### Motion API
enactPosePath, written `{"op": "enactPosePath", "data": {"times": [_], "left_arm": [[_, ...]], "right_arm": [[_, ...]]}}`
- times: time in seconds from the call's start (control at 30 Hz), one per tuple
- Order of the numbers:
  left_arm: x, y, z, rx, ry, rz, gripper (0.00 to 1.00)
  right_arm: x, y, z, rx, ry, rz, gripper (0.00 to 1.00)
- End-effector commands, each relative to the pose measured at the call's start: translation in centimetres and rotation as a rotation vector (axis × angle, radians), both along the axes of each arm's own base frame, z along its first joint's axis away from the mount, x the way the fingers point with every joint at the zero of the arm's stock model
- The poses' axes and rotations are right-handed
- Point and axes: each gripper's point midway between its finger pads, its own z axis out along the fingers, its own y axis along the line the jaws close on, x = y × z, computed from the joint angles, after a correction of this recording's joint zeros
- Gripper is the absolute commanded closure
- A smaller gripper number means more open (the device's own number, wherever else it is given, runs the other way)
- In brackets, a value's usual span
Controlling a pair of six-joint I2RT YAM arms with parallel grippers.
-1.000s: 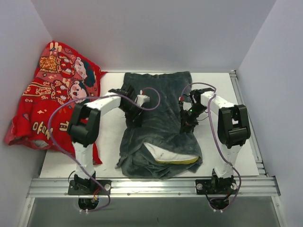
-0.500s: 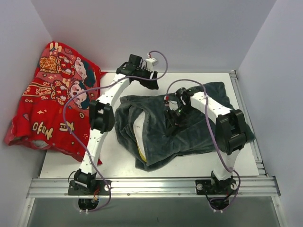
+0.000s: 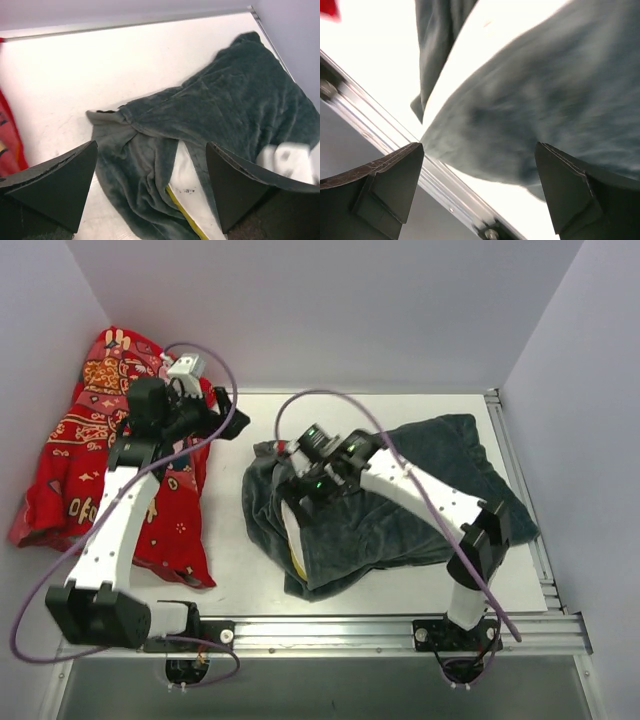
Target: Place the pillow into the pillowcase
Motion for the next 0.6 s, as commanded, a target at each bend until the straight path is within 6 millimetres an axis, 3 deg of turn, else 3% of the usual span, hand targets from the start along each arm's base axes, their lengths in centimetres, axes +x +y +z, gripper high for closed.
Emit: {"op": "enactPosePath", "data": {"times": [0.0, 0.03, 0.1, 0.2, 0.37, 0.57], "left_arm": [[-2.0, 3.3, 0.1, -0.002, -0.012, 0.191, 0.02], [-2.4, 4.8, 0.0, 0.0, -0.01, 0.258, 0.03], [-4.0, 6.0, 0.3, -0.001, -0.014, 0.299, 0.03], [-5.4, 8.0, -1.6, -0.007, 0.045, 0.363, 0.03], [-6.9, 9.5, -4.3, -0.046, 0.135, 0.412, 0.03], [-7.9, 9.5, -6.1, -0.077, 0.179, 0.424, 0.03]], "right_arm": [[-3.2, -1.3, -2.3, -0.282, -0.08, 0.044, 0.0], [-4.2, -1.0, -2.8, -0.304, -0.084, 0.088, 0.0], [-4.9, -0.2, -3.0, -0.313, -0.109, 0.117, 0.0], [-5.6, 1.8, -3.2, -0.3, -0.164, 0.168, 0.01], [-4.9, 2.2, -6.9, -0.408, -0.151, 0.162, 0.0], [-6.7, 2.6, -12.5, -0.462, 0.043, 0.144, 0.0]]}}
